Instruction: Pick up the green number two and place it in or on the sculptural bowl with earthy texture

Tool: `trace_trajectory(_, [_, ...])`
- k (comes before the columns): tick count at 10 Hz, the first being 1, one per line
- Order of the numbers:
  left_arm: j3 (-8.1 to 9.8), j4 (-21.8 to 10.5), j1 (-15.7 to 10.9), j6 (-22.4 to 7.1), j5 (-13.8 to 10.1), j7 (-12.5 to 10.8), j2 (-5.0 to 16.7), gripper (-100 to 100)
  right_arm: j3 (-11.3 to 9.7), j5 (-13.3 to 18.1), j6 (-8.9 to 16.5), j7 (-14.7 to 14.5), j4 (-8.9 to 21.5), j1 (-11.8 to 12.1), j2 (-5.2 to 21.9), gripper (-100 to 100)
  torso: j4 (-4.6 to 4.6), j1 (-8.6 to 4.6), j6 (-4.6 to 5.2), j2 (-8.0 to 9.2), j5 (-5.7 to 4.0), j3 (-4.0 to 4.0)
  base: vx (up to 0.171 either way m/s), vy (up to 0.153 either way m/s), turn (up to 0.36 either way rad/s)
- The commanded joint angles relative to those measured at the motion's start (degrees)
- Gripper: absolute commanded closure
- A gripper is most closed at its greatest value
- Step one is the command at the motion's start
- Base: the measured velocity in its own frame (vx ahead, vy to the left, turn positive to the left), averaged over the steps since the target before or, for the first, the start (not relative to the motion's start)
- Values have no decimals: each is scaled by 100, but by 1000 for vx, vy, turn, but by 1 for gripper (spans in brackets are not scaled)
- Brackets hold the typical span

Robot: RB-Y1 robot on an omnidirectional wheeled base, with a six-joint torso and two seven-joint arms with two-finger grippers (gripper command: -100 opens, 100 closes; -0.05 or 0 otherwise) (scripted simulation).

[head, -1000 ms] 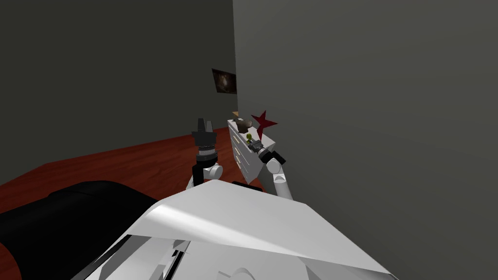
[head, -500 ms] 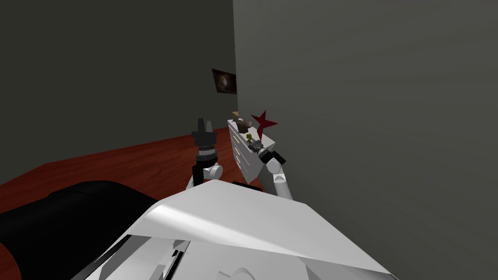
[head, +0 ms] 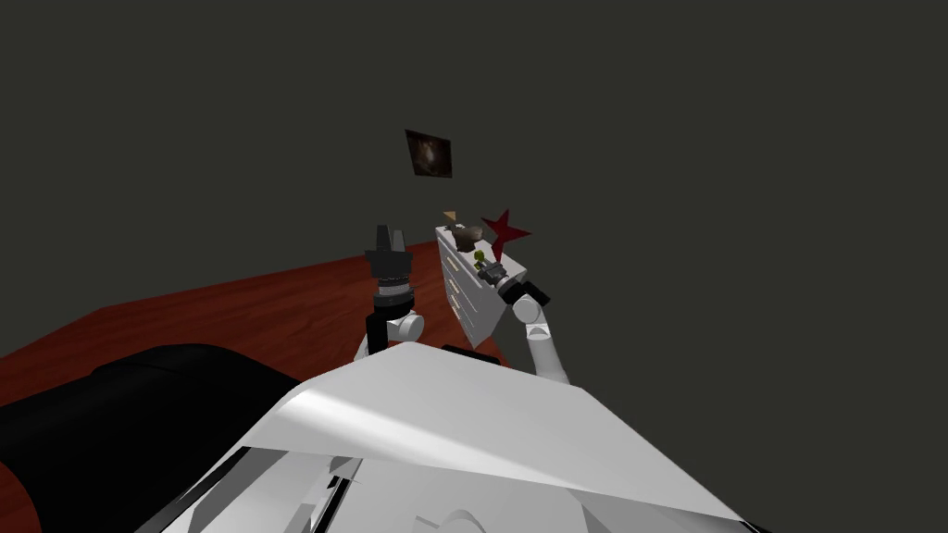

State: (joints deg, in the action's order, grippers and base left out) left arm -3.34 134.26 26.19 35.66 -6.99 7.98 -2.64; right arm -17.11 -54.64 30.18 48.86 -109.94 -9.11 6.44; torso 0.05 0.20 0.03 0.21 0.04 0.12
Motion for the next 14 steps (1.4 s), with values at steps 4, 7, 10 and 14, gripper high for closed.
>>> trace_trajectory(4, [0,0,0,0,0,0,0,0,491,77,156,611,139,-708,53,100,3,-5,1,7,-3,5,-68,18,-2])
trace_trajectory(7, [0,0,0,0,0,0,0,0,861,116,255,1050,252,-1222,13,100,3,-15,0,9,-9,6,-75,4,-6])
trace_trajectory(10, [0,0,0,0,0,0,0,0,1106,150,333,1345,349,-1573,-16,100,-2,-19,-2,-5,-12,-3,-36,-1,1])
trace_trajectory(14, [0,0,0,0,0,0,0,0,1437,219,475,1759,545,-2093,-24,100,-5,-20,-3,-10,-14,-7,-34,1,16])
